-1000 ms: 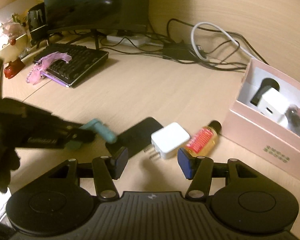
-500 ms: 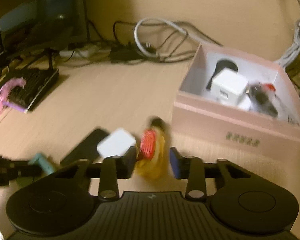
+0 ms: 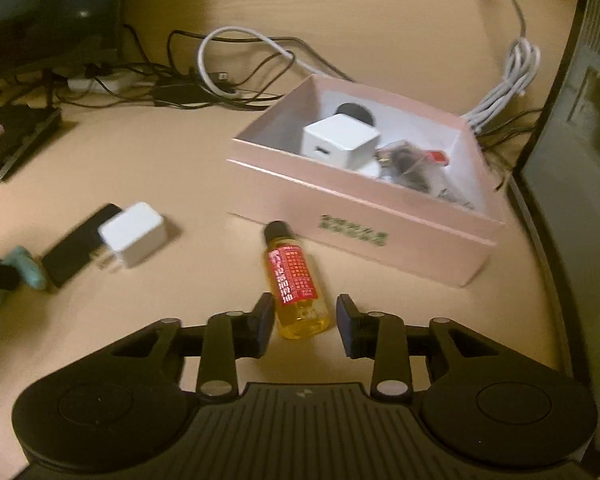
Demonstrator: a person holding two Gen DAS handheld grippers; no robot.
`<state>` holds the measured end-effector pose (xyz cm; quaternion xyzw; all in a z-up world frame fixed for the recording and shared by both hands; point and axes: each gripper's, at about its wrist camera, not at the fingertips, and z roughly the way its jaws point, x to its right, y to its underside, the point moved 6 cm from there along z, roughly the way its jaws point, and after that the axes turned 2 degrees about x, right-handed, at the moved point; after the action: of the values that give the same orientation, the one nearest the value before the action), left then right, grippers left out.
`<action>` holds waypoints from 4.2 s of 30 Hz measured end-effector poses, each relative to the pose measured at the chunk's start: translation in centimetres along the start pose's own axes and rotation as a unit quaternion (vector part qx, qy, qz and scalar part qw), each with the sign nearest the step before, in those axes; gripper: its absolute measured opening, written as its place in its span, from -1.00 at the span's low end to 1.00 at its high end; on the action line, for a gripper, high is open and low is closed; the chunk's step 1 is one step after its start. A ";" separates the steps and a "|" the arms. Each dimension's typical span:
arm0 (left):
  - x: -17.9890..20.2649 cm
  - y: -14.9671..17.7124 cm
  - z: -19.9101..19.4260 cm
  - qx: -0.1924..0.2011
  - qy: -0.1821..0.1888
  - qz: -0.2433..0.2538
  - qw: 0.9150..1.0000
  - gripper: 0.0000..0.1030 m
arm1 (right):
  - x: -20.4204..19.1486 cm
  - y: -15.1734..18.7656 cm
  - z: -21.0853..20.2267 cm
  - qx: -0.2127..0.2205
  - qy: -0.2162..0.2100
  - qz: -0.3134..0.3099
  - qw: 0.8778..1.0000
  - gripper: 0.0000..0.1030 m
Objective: Organize rigid objects
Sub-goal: 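Lift the yellow bottle with right gripper while left gripper holds the teal clip, then open left gripper to release teal clip on desk while right sets bottle down, then grasp the white plug adapter on the desk with the left gripper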
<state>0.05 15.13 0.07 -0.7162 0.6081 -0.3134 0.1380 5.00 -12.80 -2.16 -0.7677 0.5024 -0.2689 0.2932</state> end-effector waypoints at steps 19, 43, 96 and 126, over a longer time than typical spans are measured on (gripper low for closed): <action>2.6 0.9 -0.2 0.007 -0.033 0.066 0.997 -0.67 | 1.3 -1.2 3.5 -0.004 0.002 0.097 0.995 0.40; 5.1 1.3 -0.7 0.009 0.015 0.135 0.991 -0.72 | 1.5 -1.1 -1.2 0.030 -0.026 0.039 0.998 0.15; 8.7 -1.3 1.0 -0.016 0.084 0.224 0.971 -0.54 | 3.3 5.8 -4.2 -0.021 -0.047 0.065 0.997 0.44; 14.7 -2.5 8.7 0.001 0.060 0.246 0.967 -0.21 | 3.7 6.8 -3.4 0.005 -0.034 0.077 0.996 1.00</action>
<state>8.33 0.06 -0.96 -0.5246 0.7724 -0.3127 0.1743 -0.35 -19.04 -4.31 -0.7342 0.5481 -0.2215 0.3339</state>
